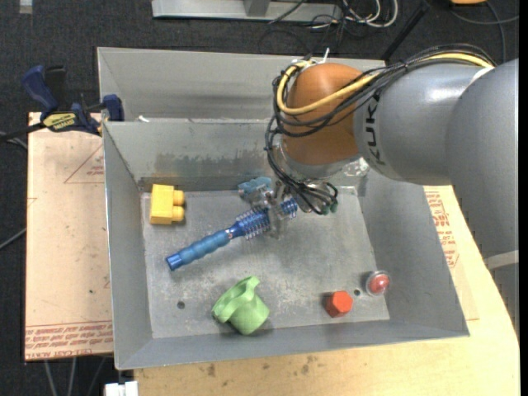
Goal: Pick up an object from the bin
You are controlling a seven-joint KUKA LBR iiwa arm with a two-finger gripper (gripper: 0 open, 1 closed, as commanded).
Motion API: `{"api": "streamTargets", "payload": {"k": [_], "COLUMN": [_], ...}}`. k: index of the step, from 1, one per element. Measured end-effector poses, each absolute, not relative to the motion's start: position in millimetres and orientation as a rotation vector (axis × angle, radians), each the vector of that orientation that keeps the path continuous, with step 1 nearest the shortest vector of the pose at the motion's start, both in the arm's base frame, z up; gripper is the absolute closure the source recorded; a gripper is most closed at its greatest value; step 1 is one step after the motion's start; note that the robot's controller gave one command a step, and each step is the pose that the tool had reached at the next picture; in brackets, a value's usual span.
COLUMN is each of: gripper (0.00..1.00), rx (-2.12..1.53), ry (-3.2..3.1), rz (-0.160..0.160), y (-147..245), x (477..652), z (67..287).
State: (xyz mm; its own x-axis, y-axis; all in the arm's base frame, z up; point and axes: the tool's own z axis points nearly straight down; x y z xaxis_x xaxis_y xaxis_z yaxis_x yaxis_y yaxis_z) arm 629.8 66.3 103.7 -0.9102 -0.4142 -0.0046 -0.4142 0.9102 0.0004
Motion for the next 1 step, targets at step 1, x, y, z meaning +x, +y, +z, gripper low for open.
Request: {"api": "streamTargets", "payload": {"k": [1], "gripper": [1.0], "rx": [-0.664], "ry": [3.066], "rz": [0.001], "y": [66.7], "x": [630.5], "z": [121.8]}}
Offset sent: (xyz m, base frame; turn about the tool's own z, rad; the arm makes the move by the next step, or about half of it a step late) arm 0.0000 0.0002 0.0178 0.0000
